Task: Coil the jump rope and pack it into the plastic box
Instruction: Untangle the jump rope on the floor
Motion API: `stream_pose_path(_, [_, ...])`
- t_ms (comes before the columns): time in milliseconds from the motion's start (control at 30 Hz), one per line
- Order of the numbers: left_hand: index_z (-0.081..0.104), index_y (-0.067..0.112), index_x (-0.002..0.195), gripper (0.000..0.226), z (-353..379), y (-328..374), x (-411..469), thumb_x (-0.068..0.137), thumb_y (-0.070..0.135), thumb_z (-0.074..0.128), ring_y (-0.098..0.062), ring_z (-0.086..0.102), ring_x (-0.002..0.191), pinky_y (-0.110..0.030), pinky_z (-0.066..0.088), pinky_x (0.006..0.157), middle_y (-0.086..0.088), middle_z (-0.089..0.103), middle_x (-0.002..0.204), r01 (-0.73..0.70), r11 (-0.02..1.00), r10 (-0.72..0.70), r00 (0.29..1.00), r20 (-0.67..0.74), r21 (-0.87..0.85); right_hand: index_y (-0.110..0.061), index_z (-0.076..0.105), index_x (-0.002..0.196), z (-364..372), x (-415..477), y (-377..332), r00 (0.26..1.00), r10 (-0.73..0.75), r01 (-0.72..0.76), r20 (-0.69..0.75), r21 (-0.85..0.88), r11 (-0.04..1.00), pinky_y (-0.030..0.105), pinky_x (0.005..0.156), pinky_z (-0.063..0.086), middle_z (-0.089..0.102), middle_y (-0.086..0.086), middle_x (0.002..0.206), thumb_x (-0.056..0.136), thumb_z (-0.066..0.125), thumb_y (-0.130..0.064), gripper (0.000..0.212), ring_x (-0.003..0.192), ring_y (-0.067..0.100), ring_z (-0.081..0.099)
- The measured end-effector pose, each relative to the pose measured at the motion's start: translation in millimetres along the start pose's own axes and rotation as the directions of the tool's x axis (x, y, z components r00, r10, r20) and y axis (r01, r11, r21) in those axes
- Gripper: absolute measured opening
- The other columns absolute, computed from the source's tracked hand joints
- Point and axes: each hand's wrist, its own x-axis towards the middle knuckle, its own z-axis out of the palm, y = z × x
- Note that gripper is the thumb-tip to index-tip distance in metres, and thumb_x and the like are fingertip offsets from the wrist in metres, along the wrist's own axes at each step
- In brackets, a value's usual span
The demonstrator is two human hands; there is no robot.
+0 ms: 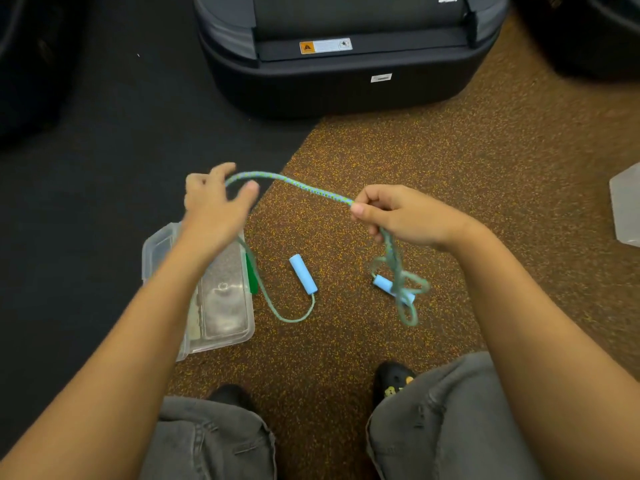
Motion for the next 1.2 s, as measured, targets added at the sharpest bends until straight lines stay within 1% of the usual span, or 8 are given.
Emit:
stream_pose_path(100, [0.05,0.014,0.117,0.05,30.5,17.0,-26.1,0.078,0.046,0.056,-0.029,0.043,0.115,-0.041,0.036,0.101,-0.012,0.04,0.121,-0.159,0.987,0.16,0.987,-0.024,0.025,-0.019,0.052,0.078,6.3,5.5,-2.1,1.0,0.021,-0.019,-0.012,0.142,0.99,0.034,0.067,0.046,0.06,-0.002,0.068,0.093,0.05,-0.026,0.017,0.071,0.017,0.056])
stream_pose_path(267, [0.054,0.019,0.089,0.036,62.9,29.7,-57.0,0.081,0.054,0.056,-0.014,0.057,0.076,-0.032,0.046,0.072,0.0,0.063,0.085,-0.201,0.964,0.255,0.888,0.382,-0.176,-0.015,0.048,0.075,15.9,12.8,-6.2,0.986,0.13,-0.083,-0.099,0.385,0.919,0.017,0.046,0.048,0.056,0.001,0.068,0.093,0.052,-0.021,0.019,0.053,0.002,0.051])
stream_pose_path(433, [0.042,0.017,0.086,0.04,77.0,22.1,-60.9,0.073,0.041,0.071,-0.014,0.041,0.08,-0.024,0.033,0.068,0.002,0.043,0.088,-0.391,0.918,0.388,0.92,-0.055,-0.073,-0.012,0.042,0.072,22.9,20.8,-3.4,0.954,0.28,-0.153,-0.107,0.628,0.763,0.023,0.046,0.054,0.049,0.009,0.079,0.092,0.052,-0.021,0.025,0.066,0.017,0.054])
stream_pose_path(500, [0.041,0.015,0.081,0.039,79.0,22.1,-61.1,0.073,0.038,0.072,-0.014,0.039,0.074,-0.024,0.033,0.064,0.003,0.042,0.081,-0.392,0.914,0.383,0.918,-0.101,-0.104,-0.012,0.04,0.072,24.6,24.2,-2.9,0.939,0.322,-0.162,-0.121,0.671,0.724,0.023,0.043,0.052,0.046,0.011,0.085,0.093,0.051,-0.022,0.026,0.076,0.022,0.052])
stream_pose_path(767, [0.059,0.028,0.072,0.017,71.6,21.5,-46.1,0.086,0.019,0.059,-0.009,0.059,0.074,-0.027,0.047,0.075,0.009,0.063,0.075,-0.138,0.895,0.217,0.966,0.143,-0.425,-0.013,0.037,0.077,25.1,26.0,-1.3,0.933,0.34,-0.16,-0.114,0.715,0.68,0.029,0.055,0.058,0.049,0.014,0.084,0.096,0.045,-0.017,0.022,0.065,0.017,0.059])
stream_pose_path(867, [0.053,0.017,0.075,0.019,65.9,22.4,-37.9,0.09,0.006,0.048,-0.013,0.064,0.072,-0.031,0.05,0.082,0.004,0.063,0.067,0.176,0.719,0.01,0.964,0.264,-0.672,-0.013,0.037,0.077,21.1,24.8,0.3,0.911,0.377,-0.162,-0.168,0.695,0.701,0.028,0.053,0.057,0.05,0.012,0.085,0.097,0.043,-0.018,0.021,0.061,0.014,0.057])
stream_pose_path(933, [0.05,0.016,0.078,0.018,59.5,19.5,-30.8,0.091,0.005,0.045,-0.009,0.063,0.061,-0.026,0.052,0.074,0.005,0.059,0.059,0.219,0.664,-0.012,0.959,0.283,-0.715,-0.014,0.036,0.076,17.3,24.7,3.5,0.885,0.409,-0.164,-0.222,0.674,0.72,0.027,0.052,0.057,0.048,0.011,0.09,0.097,0.042,-0.019,0.022,0.057,0.013,0.055])
stream_pose_path(1200, [0.061,0.03,0.073,0.01,73.3,17.4,-39.9,0.079,0.031,0.068,-0.011,0.061,0.078,-0.026,0.049,0.074,0.0,0.066,0.085,-0.195,0.888,0.293,0.938,0.187,-0.416,-0.013,0.042,0.075,28.0,18.2,-5.1,0.936,0.33,-0.169,-0.12,0.668,0.724,0.022,0.044,0.054,0.053,0.006,0.07,0.093,0.051,-0.021,0.022,0.054,0.012,0.058])
